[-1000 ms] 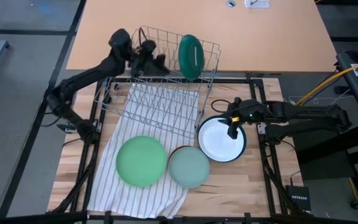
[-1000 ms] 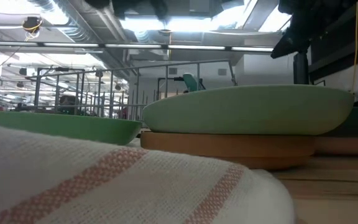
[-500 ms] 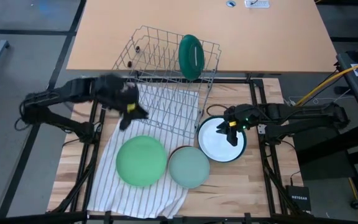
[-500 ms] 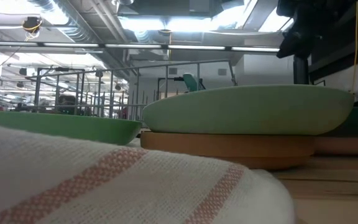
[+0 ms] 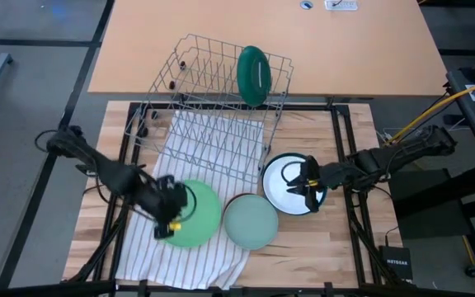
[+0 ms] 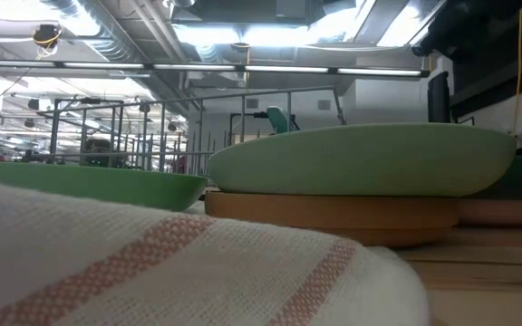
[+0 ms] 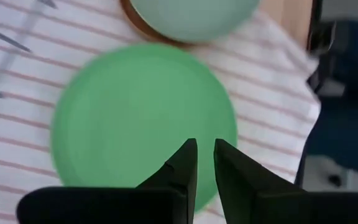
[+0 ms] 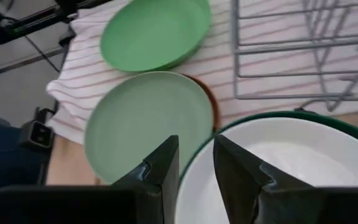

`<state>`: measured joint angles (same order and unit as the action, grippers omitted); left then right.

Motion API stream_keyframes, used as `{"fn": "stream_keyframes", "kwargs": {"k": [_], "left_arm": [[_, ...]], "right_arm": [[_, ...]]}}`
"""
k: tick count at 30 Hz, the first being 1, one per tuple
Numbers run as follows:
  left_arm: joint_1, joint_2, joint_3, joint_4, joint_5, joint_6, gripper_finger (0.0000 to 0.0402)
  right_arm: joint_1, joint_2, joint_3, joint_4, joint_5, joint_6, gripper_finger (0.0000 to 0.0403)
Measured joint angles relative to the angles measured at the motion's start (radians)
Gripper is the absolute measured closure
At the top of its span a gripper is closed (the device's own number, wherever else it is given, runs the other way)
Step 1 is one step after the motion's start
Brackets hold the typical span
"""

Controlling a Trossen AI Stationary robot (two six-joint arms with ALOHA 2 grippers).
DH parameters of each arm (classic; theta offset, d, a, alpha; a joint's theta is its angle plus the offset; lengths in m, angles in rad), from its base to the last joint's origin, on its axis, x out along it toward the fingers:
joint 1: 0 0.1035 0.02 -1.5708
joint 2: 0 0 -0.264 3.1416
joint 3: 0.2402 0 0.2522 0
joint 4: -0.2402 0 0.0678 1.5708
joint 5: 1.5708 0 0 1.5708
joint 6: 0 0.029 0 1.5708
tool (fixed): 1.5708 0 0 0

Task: Sort dishes
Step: Put the left light green plate into the dishwasher rack

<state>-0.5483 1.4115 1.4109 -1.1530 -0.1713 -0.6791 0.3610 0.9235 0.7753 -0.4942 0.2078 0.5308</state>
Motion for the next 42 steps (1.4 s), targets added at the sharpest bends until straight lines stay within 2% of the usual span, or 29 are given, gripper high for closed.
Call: {"fn": "stream_keyframes", "kwargs": {"k": [2, 7, 18, 23, 29, 36, 42], "left_arm": [[-0.032, 0.054, 0.000, 0.000, 0.019, -0.019, 0.0354], [-0.060, 0.178, 0.000, 0.000, 0.170, 0.005, 0.0336], [-0.068, 0.392, 0.000, 0.020, 0.220, 0.108, 0.0216], [-0.070, 0.438, 0.000, 0.023, 0.268, 0.140, 0.0183], [-0.080, 0.463, 0.000, 0.035, 0.263, 0.123, 0.0174], [-0.097, 0.495, 0.000, 0.125, 0.236, 0.105, 0.0175], [-0.107, 0.497, 0.000, 0.157, 0.144, 0.061, 0.0175]], "right_arm": [[0.033, 0.011, 0.000, 0.038, 0.028, 0.000, 0.0300], [0.093, 0.054, 0.000, 0.091, 0.062, -0.004, 0.0300], [0.132, 0.191, 0.000, 0.094, 0.054, -0.004, 0.0300], [0.131, 0.248, 0.000, 0.096, 0.053, -0.004, 0.0300], [0.131, 0.298, 0.000, 0.099, 0.051, -0.004, 0.0300], [0.130, 0.319, 0.000, 0.103, 0.051, -0.004, 0.0300], [0.130, 0.318, 0.000, 0.104, 0.060, -0.004, 0.0300]]}}
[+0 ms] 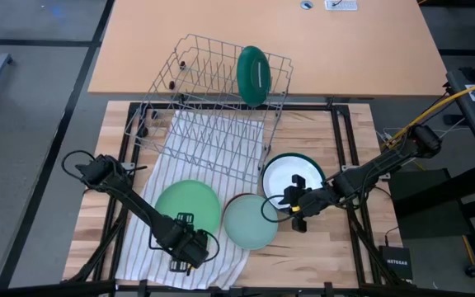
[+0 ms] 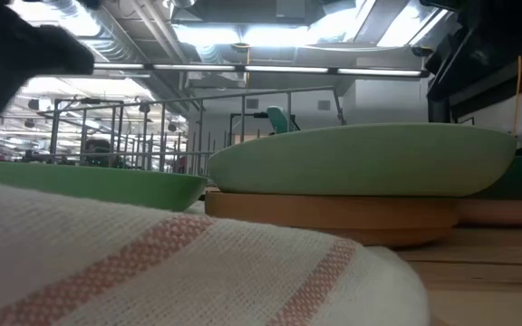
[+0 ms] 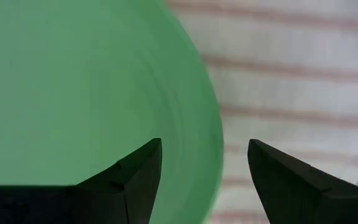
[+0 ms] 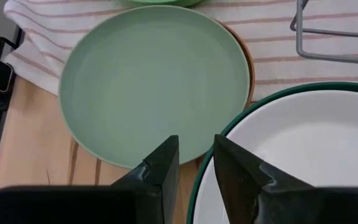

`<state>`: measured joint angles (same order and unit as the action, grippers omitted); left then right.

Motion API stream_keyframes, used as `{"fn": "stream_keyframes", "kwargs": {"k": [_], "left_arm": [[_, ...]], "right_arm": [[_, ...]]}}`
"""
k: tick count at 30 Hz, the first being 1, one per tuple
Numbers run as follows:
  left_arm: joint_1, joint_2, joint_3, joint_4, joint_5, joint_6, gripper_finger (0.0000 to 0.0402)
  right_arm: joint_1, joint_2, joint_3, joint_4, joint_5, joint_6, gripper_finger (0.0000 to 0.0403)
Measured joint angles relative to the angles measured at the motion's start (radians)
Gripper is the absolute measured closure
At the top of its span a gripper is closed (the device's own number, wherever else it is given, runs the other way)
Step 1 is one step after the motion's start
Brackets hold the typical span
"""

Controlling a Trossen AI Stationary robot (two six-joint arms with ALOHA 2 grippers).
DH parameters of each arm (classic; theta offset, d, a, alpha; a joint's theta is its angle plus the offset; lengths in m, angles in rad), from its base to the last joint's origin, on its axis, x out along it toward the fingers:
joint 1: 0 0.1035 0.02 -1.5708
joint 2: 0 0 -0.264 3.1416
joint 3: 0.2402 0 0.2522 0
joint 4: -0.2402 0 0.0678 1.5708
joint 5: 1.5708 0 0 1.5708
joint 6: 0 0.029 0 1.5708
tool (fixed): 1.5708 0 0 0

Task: Sort dishes
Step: Put the left light green plate into the dishwasher rack

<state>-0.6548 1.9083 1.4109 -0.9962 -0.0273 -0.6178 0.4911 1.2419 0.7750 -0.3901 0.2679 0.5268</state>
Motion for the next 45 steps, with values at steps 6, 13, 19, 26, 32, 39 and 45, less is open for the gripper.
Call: {"fn": "stream_keyframes", "kwargs": {"k": [6, 13, 19, 26, 32, 39, 45], "left_arm": [[-0.001, 0.000, 0.000, 0.023, -0.057, -0.061, 0.0176], [-0.004, 0.000, -0.047, 0.126, -0.067, -0.120, 0.0176], [-0.005, -0.001, -0.104, 0.179, -0.089, -0.150, 0.0176], [-0.005, -0.004, -0.185, 0.237, -0.105, -0.208, 0.0176], [-0.005, -0.006, -0.191, 0.233, -0.105, -0.244, 0.0204], [-0.005, -0.005, -0.174, 0.216, -0.100, -0.236, 0.0306], [-0.005, -0.005, -0.117, 0.169, -0.104, -0.189, 0.0389]], "right_arm": [[0.000, 0.000, 0.000, 0.000, 0.003, 0.000, 0.0300], [0.000, 0.000, 0.000, 0.000, 0.010, 0.000, 0.0300], [0.000, 0.000, 0.000, -0.001, 0.010, 0.000, 0.0300], [0.000, 0.000, 0.000, 0.000, 0.010, 0.000, 0.0300], [0.000, 0.000, 0.000, 0.000, 0.010, 0.000, 0.0300], [0.000, 0.000, 0.000, 0.000, 0.012, 0.000, 0.0300], [0.000, 0.000, 0.000, 0.003, 0.012, 0.000, 0.0300]]}}
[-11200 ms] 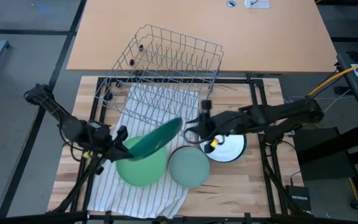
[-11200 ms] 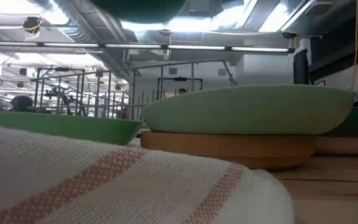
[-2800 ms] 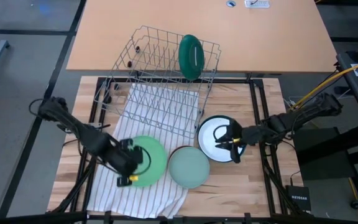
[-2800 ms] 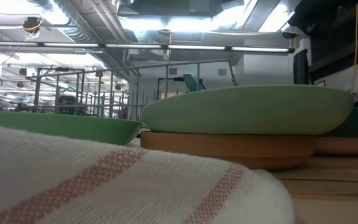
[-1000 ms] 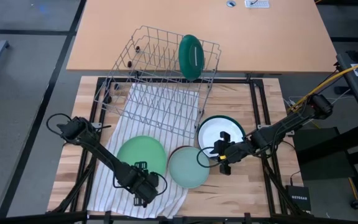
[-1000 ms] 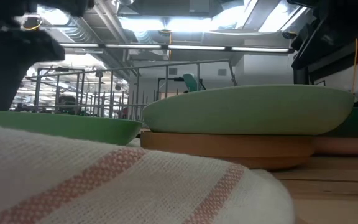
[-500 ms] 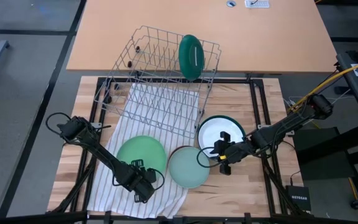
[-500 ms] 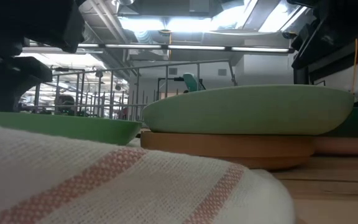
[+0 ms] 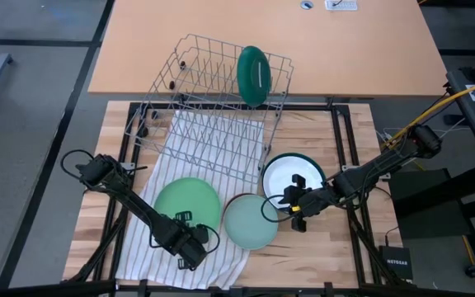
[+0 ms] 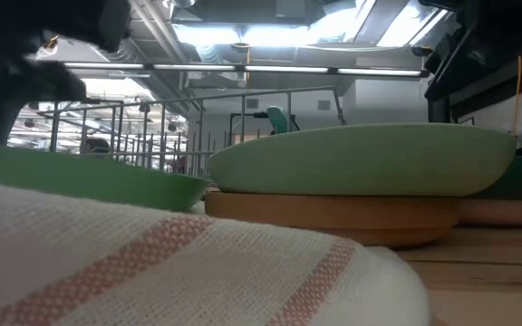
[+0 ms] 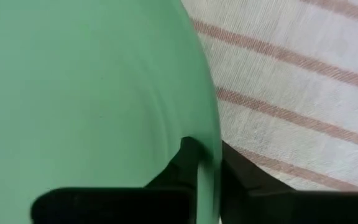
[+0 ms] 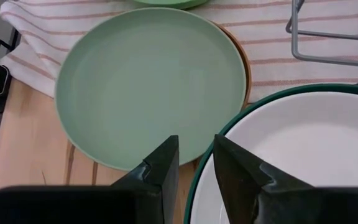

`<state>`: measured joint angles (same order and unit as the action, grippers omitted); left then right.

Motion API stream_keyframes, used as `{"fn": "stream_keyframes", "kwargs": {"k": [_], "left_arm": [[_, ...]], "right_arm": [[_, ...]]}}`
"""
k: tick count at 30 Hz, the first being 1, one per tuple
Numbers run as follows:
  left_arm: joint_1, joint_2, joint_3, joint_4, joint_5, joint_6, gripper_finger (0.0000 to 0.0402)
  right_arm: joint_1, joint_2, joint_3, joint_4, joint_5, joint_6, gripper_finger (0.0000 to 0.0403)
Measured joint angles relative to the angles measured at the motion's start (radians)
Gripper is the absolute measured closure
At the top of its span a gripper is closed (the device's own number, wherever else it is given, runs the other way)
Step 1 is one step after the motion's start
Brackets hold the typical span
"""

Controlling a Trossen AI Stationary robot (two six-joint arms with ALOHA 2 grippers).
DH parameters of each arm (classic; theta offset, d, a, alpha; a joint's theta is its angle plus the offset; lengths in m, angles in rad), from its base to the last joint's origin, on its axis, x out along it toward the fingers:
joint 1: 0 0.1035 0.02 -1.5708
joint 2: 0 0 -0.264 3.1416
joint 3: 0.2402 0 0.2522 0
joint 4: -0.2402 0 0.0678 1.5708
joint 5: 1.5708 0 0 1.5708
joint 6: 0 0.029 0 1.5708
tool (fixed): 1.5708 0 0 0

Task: Sort dishes
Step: Put the left light green plate into the dishwasher rack

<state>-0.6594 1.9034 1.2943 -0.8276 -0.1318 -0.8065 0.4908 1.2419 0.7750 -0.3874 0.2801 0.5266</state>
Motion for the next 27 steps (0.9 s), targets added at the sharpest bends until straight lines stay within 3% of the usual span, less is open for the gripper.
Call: {"fn": "stream_keyframes", "kwargs": {"k": [14, 20, 27], "left_arm": [[0.000, 0.001, 0.275, -0.337, 0.028, 0.083, 0.0401], [0.006, -0.042, 0.389, -0.355, 0.029, 0.137, 0.0401], [0.028, -0.162, 0.434, -0.365, -0.006, 0.086, 0.0401]], "right_arm": [[0.000, 0.000, 0.035, 0.060, 0.000, -0.041, 0.0300], [0.000, 0.000, 0.102, 0.037, 0.000, -0.120, 0.0300], [0.001, -0.023, 0.184, -0.051, 0.025, -0.209, 0.0300]]}}
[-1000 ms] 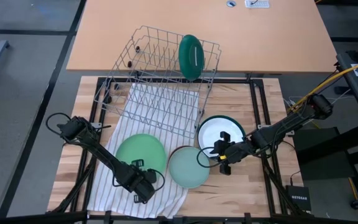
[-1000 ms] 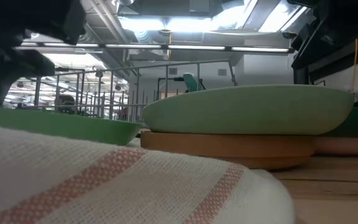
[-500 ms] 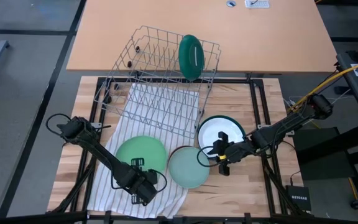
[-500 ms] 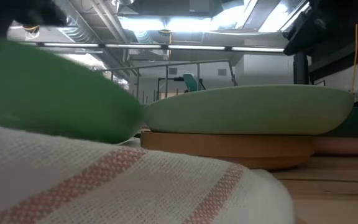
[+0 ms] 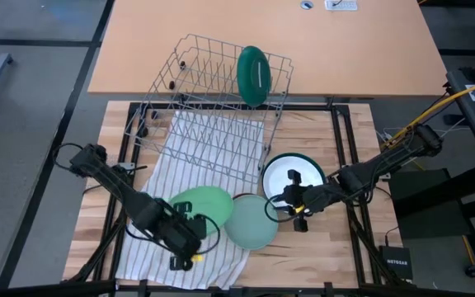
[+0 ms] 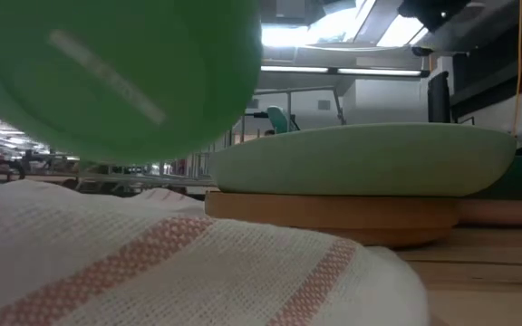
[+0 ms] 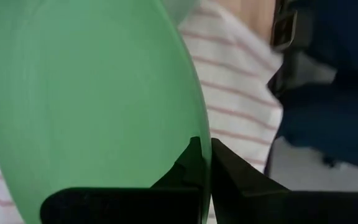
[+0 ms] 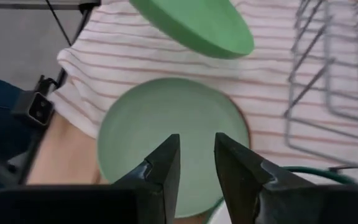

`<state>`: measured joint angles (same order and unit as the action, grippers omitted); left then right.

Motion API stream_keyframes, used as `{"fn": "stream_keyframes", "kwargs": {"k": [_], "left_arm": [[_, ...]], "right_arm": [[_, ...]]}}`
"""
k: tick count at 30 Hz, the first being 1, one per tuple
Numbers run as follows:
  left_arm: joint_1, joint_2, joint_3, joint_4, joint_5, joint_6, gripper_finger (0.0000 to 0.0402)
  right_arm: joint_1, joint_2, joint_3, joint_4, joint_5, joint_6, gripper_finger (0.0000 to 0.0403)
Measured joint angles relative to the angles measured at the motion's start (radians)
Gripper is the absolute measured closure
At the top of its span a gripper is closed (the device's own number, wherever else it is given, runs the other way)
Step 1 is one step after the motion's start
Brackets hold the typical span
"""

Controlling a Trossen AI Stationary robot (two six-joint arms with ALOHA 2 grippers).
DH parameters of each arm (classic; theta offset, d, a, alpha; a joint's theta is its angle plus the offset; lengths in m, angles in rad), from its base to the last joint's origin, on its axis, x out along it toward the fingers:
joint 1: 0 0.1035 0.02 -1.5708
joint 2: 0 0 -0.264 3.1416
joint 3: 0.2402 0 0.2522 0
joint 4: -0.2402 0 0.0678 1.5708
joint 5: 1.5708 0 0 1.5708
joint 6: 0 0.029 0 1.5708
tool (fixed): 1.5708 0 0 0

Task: Sort dishes
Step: Put the left light green plate into the dishwasher rack

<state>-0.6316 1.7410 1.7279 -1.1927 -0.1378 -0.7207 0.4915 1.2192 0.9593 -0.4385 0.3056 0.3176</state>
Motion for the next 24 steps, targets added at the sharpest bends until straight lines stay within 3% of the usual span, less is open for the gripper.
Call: {"fn": "stream_keyframes", "kwargs": {"k": [13, 19, 24], "left_arm": [[0.050, -0.276, 0.000, 0.079, -0.200, -0.124, 0.0401], [0.129, -0.392, 0.001, 0.216, -0.339, 0.035, 0.0401], [0.278, -0.463, 0.001, 0.348, -0.356, 0.275, 0.0401]], "right_arm": [[-0.001, -0.168, 0.043, -0.202, 0.207, -0.044, 0.0300], [-0.001, -0.249, 0.043, -0.275, 0.367, -0.045, 0.0300], [-0.002, -0.293, 0.043, -0.307, 0.513, -0.044, 0.0300]]}}
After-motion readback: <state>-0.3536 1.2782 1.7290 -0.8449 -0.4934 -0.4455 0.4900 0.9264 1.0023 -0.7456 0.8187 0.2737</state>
